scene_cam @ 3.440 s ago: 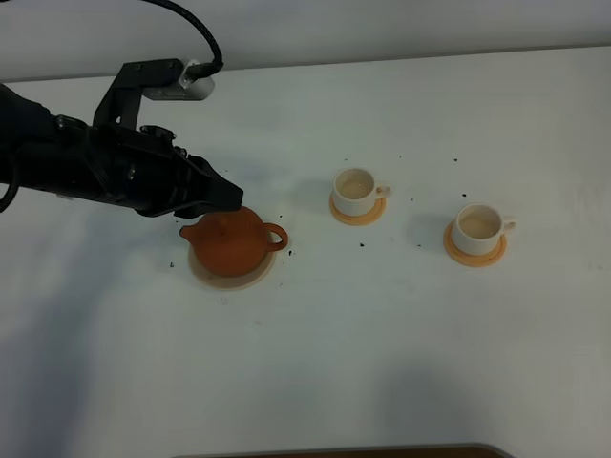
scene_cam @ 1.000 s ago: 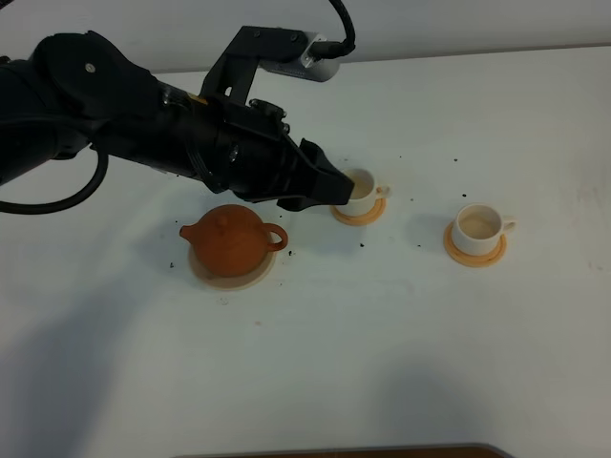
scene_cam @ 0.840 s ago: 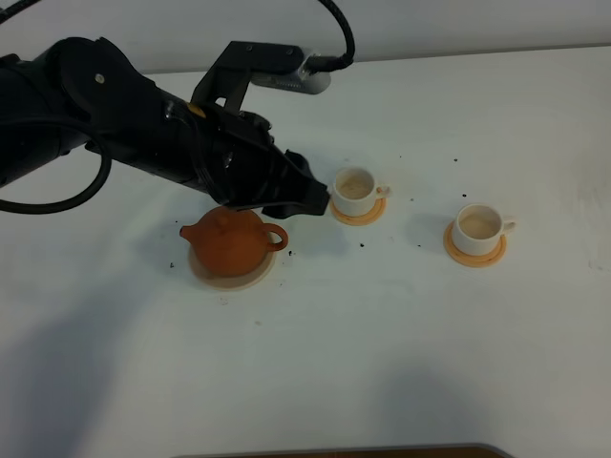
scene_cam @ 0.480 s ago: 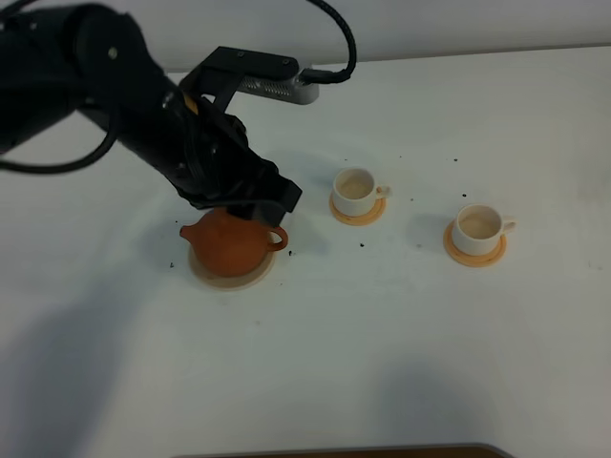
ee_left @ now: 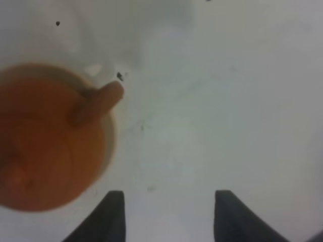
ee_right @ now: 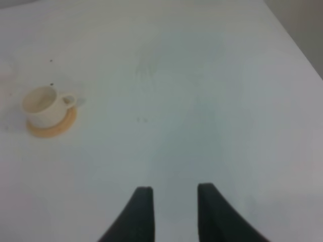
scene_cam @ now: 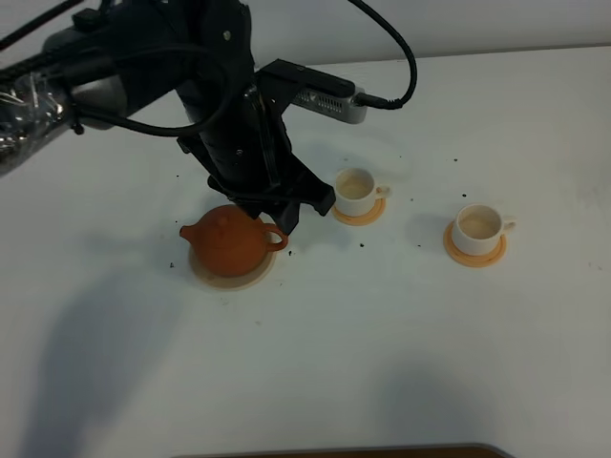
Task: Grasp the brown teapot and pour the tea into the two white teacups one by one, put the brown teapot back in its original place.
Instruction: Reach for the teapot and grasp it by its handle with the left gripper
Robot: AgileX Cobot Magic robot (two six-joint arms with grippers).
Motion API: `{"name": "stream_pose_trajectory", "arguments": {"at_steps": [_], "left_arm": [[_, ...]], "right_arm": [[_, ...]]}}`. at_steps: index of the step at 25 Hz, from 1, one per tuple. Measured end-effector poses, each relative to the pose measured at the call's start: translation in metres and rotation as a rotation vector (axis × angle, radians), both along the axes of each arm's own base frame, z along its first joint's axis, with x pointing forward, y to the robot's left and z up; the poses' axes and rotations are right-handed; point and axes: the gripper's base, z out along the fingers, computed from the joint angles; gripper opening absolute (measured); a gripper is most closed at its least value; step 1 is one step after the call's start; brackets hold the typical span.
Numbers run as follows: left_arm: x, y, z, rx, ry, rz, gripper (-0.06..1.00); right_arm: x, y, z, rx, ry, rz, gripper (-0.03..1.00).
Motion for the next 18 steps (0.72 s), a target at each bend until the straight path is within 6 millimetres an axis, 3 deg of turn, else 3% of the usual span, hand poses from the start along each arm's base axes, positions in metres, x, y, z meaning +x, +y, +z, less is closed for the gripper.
{"name": "stream_pose_trajectory", "arguments": {"at_steps": [8,18], "left_arm": [[0.015,-0.008,-0.035,0.009,-0.016,0.004,0.44],[0.025,-0.007,-0.039,0.028,-0.113,-0.007,0.44]], "right_arm": [[0.000,0.000,0.000,0.000,-0.001,0.000,0.24],[0.000,0.000,0.000,0.000,-0.001,0.000,0.24]]}}
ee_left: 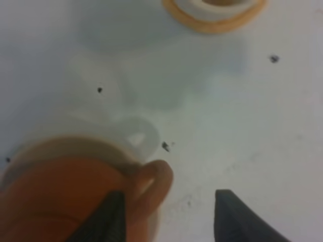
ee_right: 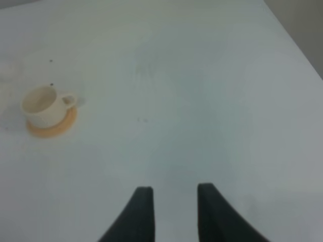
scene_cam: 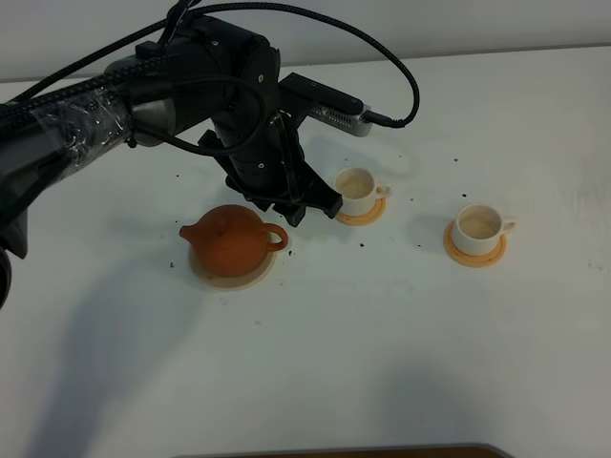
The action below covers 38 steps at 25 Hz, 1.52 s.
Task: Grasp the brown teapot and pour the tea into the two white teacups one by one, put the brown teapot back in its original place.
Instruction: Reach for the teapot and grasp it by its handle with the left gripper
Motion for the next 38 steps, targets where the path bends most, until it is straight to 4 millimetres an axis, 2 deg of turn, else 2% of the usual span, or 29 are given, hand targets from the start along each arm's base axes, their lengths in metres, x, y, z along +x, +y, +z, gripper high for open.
{"name": "stream_pose_trajectory", "arguments": {"at_steps": [8,12,28,38], "left_arm": [[0.006,-0.004,-0.027,0.010,0.016,-0.001,0.44],[0.009,-0.006,-0.034,0.007,0.010,-0.007,0.44],[0.004,-0.008,-0.036,0.000,0.059,-0.057,0.44],[-0.005,-0.002,-0.037,0.066,0.155,-0.110,0.44]], "right_arm": [[0.000,0.000,0.000,0.000,0.000,0.000,0.24],[0.000,0.000,0.000,0.000,0.000,0.000,0.24],[0.000,0.000,0.000,0.001,0.000,0.000,0.24],[0.000,0.000,0.000,0.000,0.000,0.000,0.24]]}}
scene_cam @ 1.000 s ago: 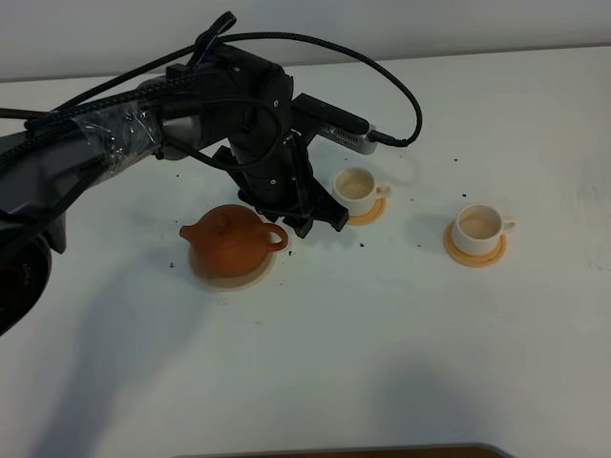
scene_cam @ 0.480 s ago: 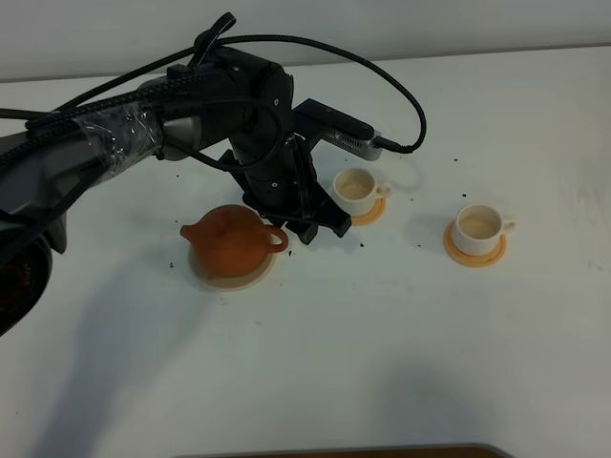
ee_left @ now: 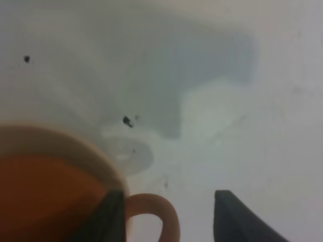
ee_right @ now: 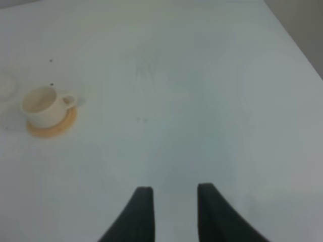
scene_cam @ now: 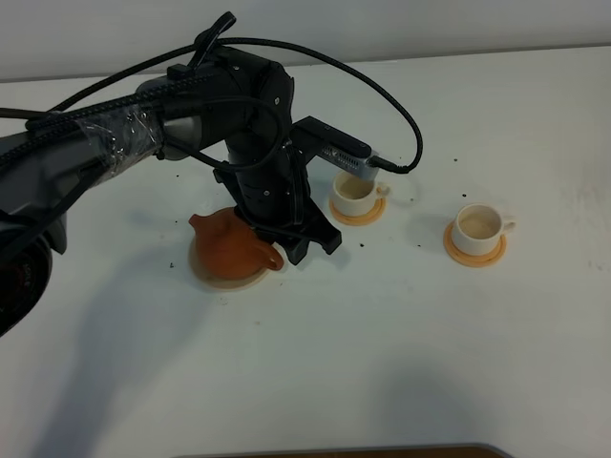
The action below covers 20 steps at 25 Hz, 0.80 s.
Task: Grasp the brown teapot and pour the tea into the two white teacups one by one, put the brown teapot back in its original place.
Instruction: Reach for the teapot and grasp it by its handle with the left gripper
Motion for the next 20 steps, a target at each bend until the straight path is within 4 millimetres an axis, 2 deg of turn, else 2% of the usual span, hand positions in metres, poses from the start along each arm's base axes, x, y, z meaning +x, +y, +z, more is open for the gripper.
{"name": "stream_pose_trajectory", "arguments": {"at_steps": [14,20], "left_arm": [[-0.009,0.010,0.000,0.116,0.098,-0.074,0.44],[-0.007,0.012,0.001,0.144,0.083,-0.107,0.44]], "right_arm": [[0.000,0.000,0.000,0.000,0.000,0.000,0.24],[0.000,0.000,0.000,0.000,0.000,0.000,0.24]]}}
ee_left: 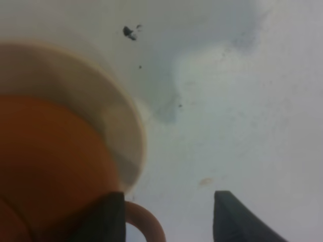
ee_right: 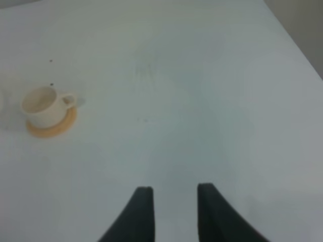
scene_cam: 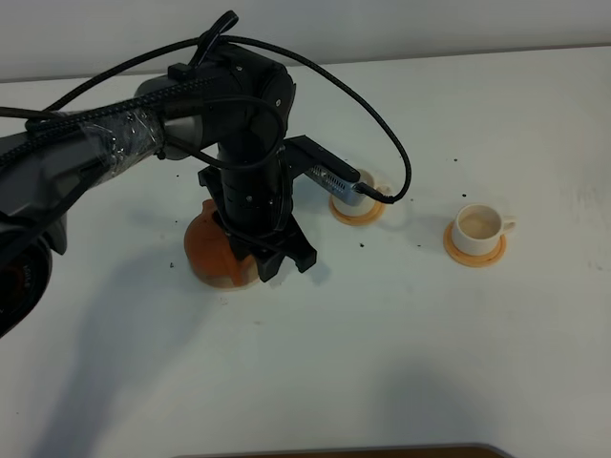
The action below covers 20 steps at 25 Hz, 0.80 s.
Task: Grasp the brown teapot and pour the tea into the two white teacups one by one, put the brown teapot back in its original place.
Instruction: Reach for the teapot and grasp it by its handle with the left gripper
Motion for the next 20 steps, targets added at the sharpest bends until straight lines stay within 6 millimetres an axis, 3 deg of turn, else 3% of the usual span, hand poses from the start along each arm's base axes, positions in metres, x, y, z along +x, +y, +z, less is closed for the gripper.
{"name": "stream_pose_trajectory", "arguments": {"at_steps": [20], "left_arm": [[-0.0005,-0.0073,-0.0001,-0.084,0.007,0.000,0.44]], "right_arm": [[0.0000,0.0000,0.0000,0.000,0.000,0.000,0.24]]}}
